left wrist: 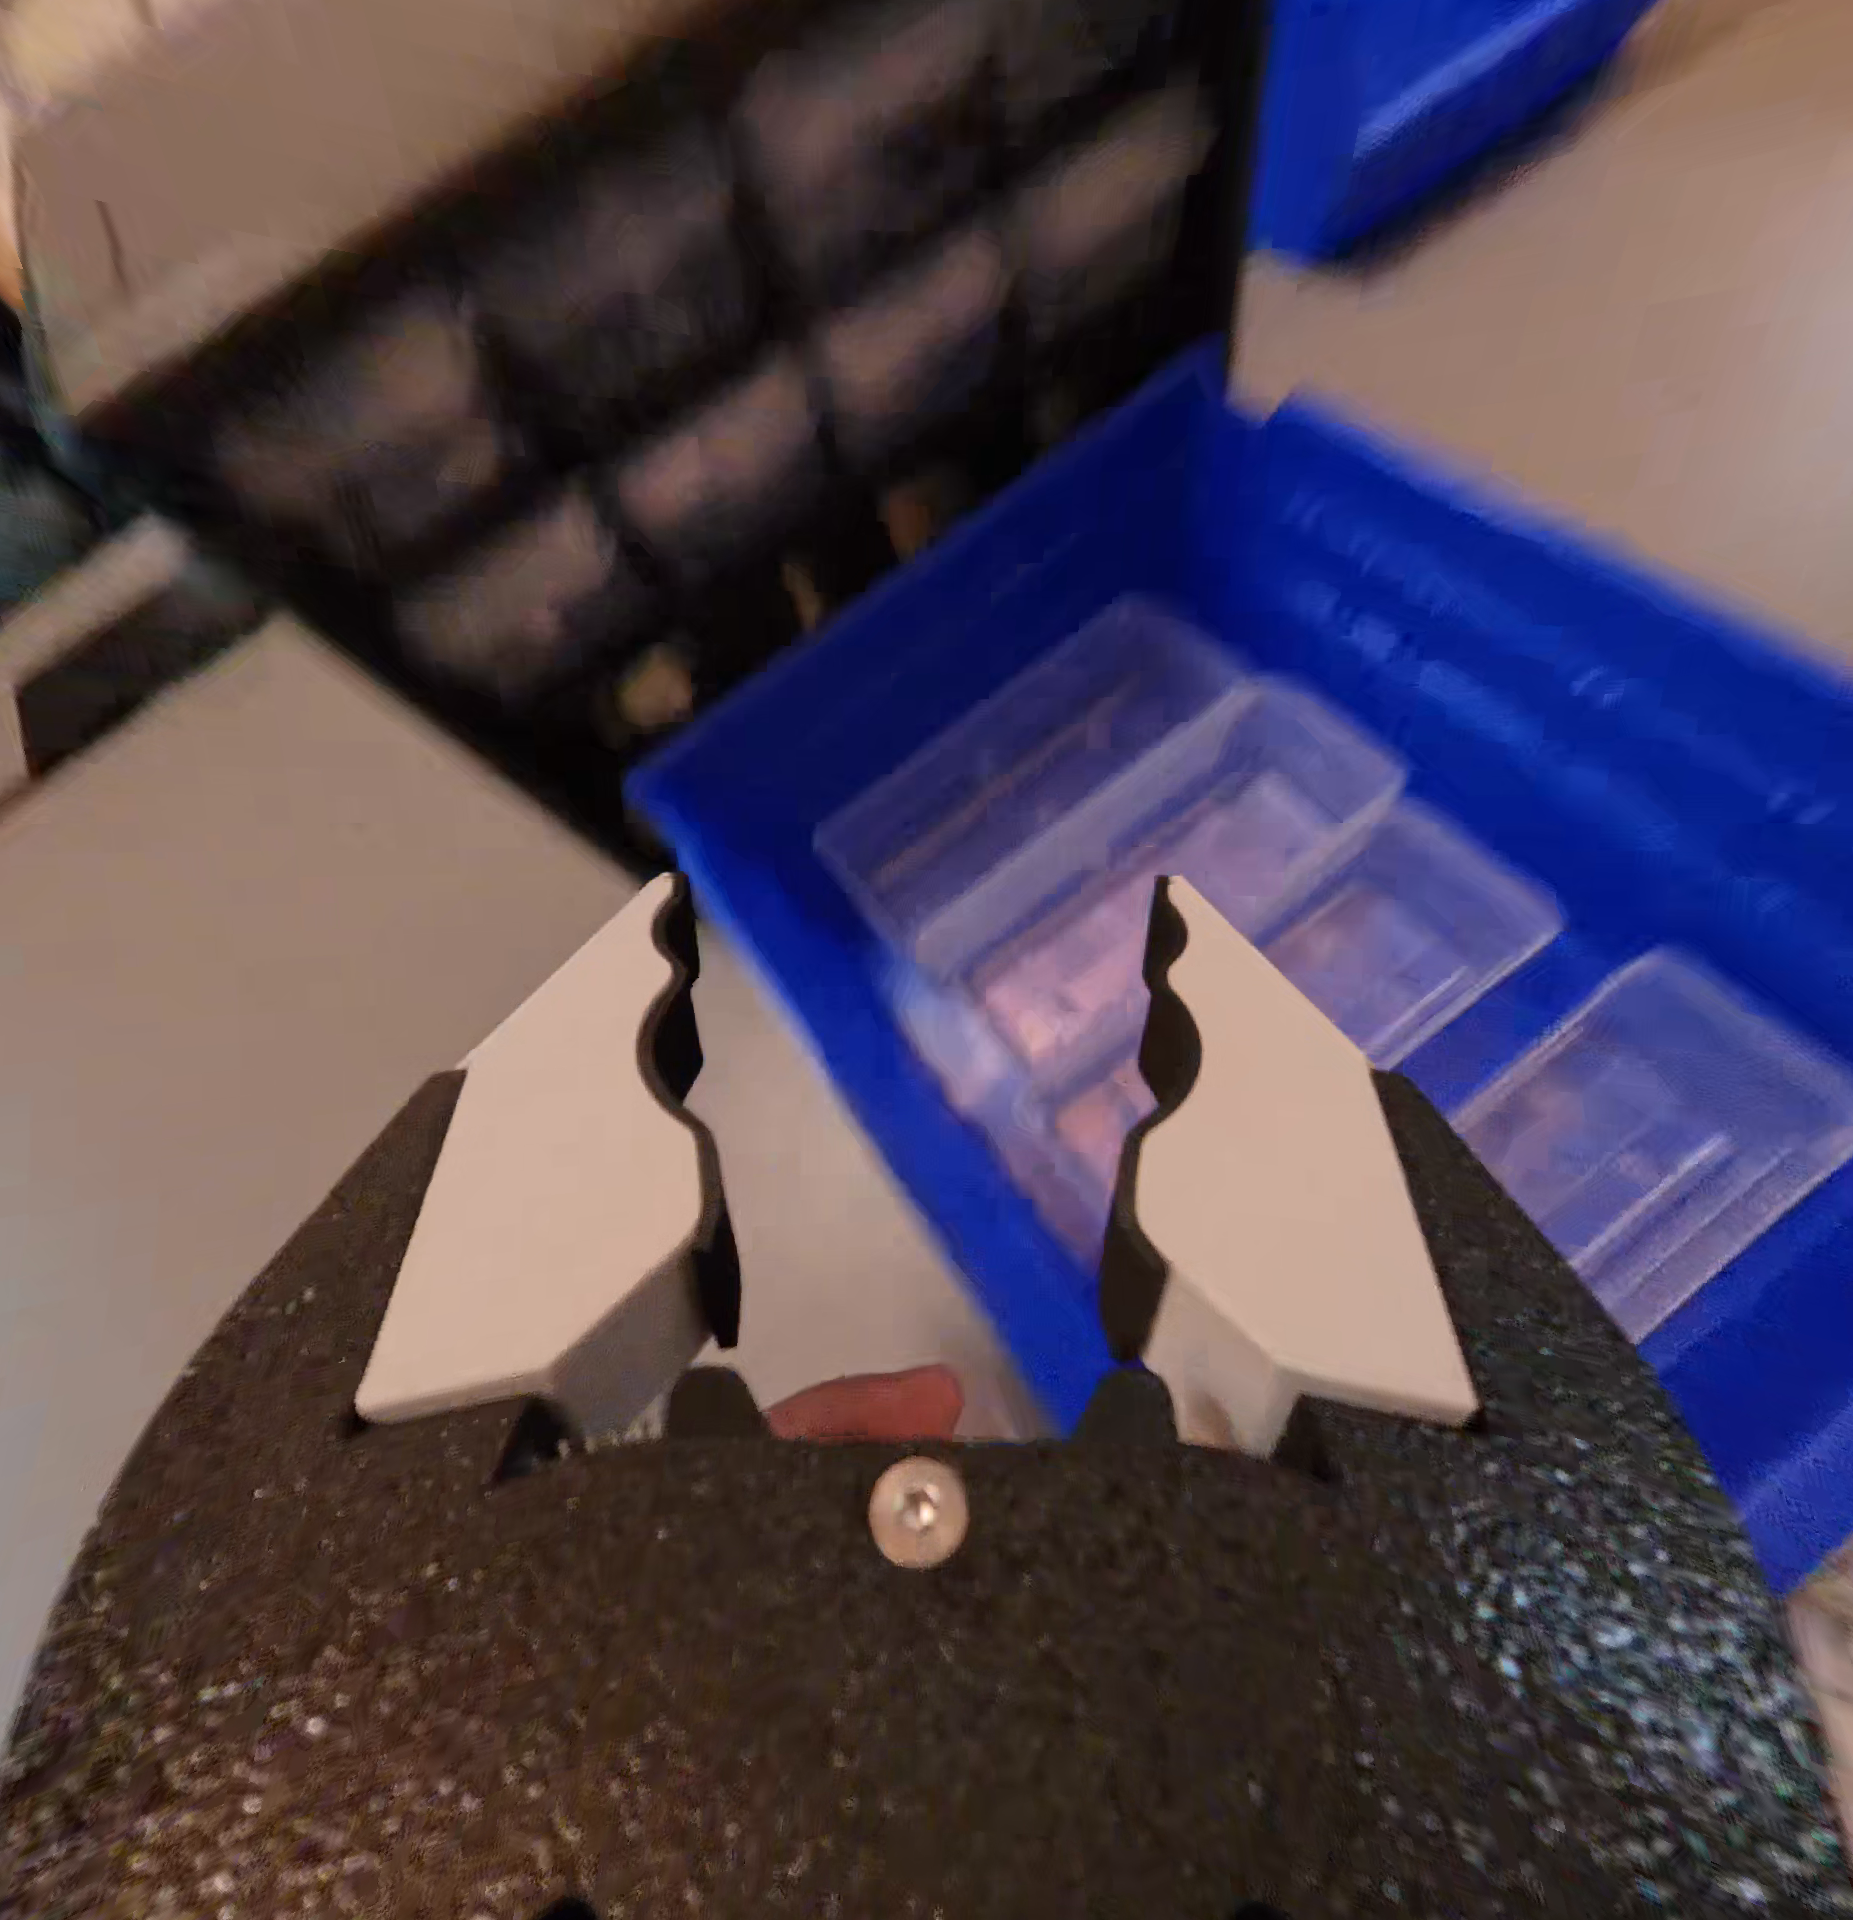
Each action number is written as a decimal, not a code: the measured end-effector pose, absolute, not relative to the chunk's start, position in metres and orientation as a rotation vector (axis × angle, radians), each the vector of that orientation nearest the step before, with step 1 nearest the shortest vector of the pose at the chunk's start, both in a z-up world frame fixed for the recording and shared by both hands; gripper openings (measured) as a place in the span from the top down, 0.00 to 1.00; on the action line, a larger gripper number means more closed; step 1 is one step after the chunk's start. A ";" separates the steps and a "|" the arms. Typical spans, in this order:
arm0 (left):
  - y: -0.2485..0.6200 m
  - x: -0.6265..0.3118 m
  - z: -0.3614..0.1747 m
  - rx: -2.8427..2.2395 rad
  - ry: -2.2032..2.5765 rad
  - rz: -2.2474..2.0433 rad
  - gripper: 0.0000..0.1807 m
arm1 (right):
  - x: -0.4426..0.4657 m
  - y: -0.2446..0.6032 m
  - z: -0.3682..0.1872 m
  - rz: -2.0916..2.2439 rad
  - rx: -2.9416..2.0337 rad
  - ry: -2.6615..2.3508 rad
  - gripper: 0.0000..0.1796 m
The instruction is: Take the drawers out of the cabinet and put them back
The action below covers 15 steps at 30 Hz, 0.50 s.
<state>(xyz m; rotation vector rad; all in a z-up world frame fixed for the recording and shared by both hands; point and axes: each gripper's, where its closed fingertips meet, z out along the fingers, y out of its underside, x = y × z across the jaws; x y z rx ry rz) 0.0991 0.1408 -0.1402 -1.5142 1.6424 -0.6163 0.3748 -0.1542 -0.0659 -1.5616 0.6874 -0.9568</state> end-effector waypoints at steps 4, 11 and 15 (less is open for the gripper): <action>0.157 0.057 -0.200 -1.784 1.609 -0.614 0.42 | 0.324 -0.117 -0.069 -0.884 -1.573 0.581 0.39; 0.135 0.054 -0.235 -1.824 1.642 -0.603 0.68 | 0.298 -0.099 -0.068 -1.004 -1.642 0.435 0.41; 0.143 0.054 -0.237 -1.818 1.657 -0.518 0.80 | 0.301 -0.103 -0.069 -0.980 -1.628 0.440 0.44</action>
